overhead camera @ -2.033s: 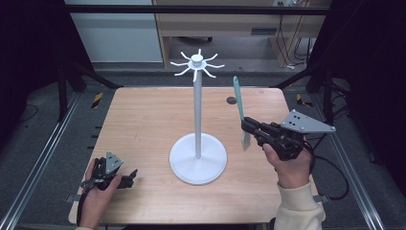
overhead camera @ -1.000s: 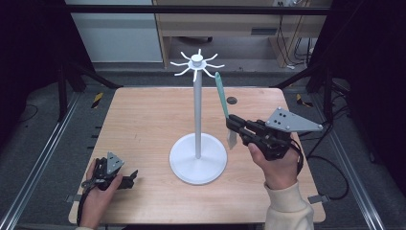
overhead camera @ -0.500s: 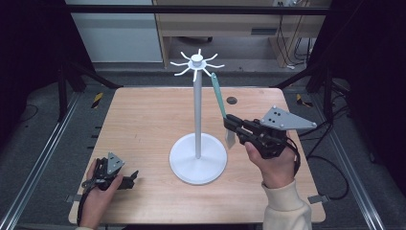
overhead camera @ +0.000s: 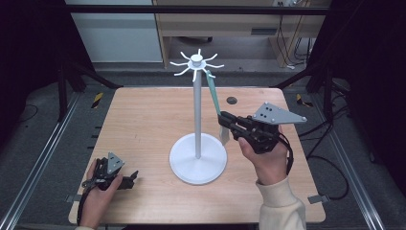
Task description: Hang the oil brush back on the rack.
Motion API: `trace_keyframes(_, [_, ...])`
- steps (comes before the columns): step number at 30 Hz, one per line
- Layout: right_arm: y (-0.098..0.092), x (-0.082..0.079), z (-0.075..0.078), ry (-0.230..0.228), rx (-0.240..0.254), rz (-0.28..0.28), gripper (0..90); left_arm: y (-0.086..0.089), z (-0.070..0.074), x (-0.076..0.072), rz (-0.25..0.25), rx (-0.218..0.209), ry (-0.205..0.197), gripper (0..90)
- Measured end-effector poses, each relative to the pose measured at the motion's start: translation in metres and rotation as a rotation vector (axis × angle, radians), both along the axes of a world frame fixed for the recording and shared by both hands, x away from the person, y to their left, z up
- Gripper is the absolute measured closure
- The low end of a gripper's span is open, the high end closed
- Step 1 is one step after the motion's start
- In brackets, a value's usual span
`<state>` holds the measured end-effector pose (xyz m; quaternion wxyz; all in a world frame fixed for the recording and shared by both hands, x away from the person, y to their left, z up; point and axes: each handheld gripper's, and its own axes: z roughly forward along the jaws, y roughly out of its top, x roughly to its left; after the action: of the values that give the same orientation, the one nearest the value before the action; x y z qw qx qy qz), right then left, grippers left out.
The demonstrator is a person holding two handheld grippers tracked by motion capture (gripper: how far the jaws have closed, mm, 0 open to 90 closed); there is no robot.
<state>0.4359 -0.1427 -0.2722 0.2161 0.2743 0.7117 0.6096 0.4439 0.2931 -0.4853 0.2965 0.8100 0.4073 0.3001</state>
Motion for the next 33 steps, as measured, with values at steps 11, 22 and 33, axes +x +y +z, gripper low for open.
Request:
trace_keyframes(11, [0.004,0.005,-0.002,-0.007,-0.002,-0.002,82.6,0.004,-0.001,0.003,0.013,-0.011,-0.004,4.1])
trace_keyframes(22, [0.013,0.011,-0.004,-0.023,-0.039,-0.022,82.5,0.013,0.000,0.000,0.049,-0.025,-0.007,4.1])
trace_keyframes(33, [0.012,0.011,-0.005,-0.023,-0.038,-0.023,80.1,0.015,0.000,-0.002,0.063,-0.017,-0.009,4.1])
